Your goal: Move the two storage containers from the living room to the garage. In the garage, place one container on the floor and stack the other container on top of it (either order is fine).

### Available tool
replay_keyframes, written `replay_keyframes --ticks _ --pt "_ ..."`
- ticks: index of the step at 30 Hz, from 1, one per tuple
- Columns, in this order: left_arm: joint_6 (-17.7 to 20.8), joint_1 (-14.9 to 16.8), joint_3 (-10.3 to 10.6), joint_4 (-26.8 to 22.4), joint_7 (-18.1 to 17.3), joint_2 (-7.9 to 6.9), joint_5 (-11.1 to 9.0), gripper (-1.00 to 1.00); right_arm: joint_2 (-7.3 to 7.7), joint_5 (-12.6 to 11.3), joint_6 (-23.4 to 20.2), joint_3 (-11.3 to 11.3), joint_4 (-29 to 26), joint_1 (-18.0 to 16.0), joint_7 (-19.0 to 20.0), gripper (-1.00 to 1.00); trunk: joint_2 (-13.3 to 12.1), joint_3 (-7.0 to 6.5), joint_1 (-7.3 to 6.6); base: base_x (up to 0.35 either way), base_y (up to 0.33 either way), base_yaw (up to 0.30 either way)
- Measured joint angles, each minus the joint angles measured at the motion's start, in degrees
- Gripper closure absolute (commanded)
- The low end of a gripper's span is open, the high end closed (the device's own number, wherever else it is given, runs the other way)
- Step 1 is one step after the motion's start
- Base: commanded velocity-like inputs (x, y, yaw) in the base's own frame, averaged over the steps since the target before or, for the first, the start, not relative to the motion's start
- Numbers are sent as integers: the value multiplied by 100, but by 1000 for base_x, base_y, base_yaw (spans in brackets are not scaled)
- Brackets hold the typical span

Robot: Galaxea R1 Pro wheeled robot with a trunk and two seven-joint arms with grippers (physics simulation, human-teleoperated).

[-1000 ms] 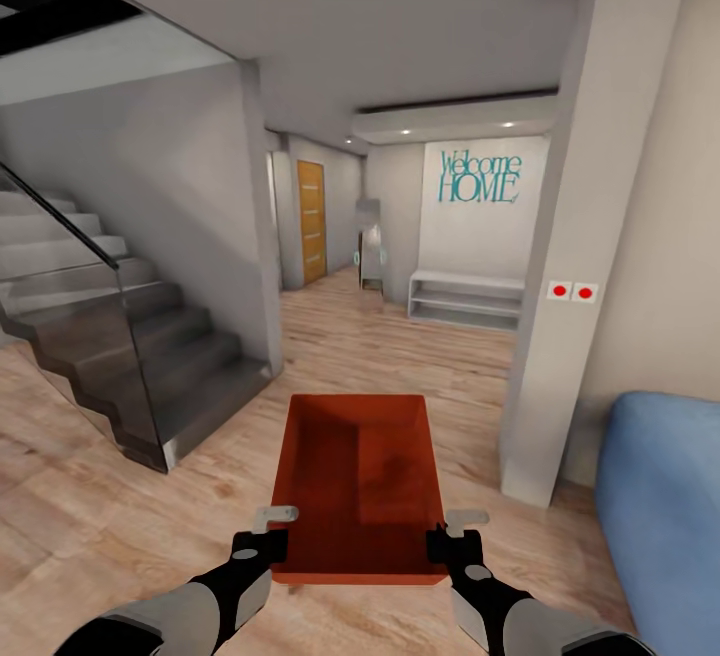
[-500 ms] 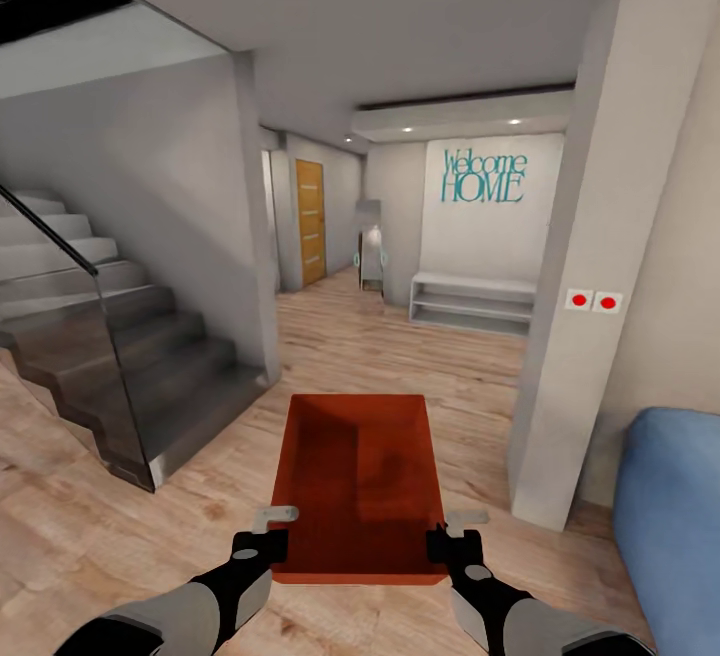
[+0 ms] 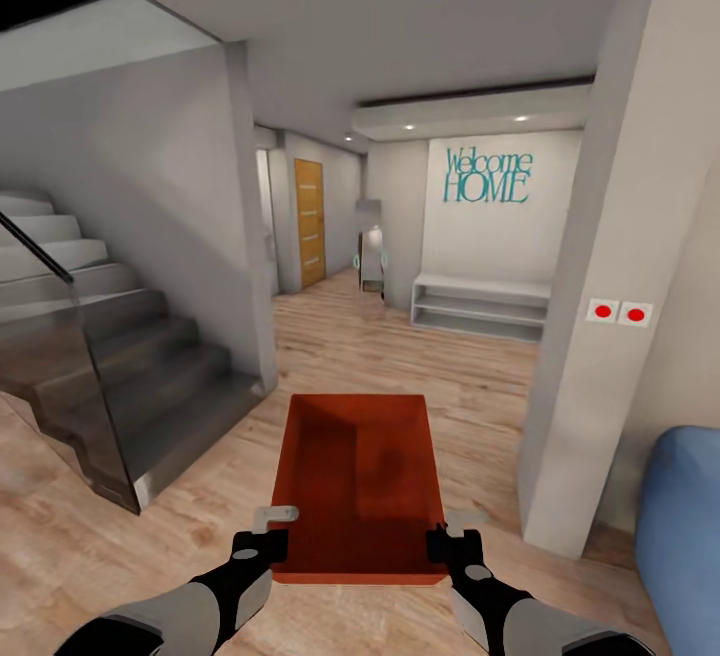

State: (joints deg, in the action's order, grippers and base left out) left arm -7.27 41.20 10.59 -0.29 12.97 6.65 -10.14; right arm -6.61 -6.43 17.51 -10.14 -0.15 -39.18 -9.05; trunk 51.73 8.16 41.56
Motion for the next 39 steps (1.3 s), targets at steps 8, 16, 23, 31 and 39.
replay_keyframes --ticks 8,16,23,31,39 --pt "0 0 -1 0 0 0 0 100 0 0 -1 -1 0 -1 0 100 0 0 0 321 0 0" --pt "0 0 -1 0 0 0 0 100 0 0 -1 -1 0 -1 0 100 0 0 0 321 0 0" --pt "-184 -24 343 5 -88 -44 -391 100 -26 -398 152 -472 14 -7 -30 100 0 0 3 9 0 0" --pt "-266 -23 967 29 -86 -40 -1033 100 -28 -301 184 -419 2 -9 -51 100 0 0 0 228 0 0" --pt "-272 -22 1426 31 -87 -41 -1489 100 -30 -74 189 -196 3 -8 -57 100 0 0 0 315 0 0"
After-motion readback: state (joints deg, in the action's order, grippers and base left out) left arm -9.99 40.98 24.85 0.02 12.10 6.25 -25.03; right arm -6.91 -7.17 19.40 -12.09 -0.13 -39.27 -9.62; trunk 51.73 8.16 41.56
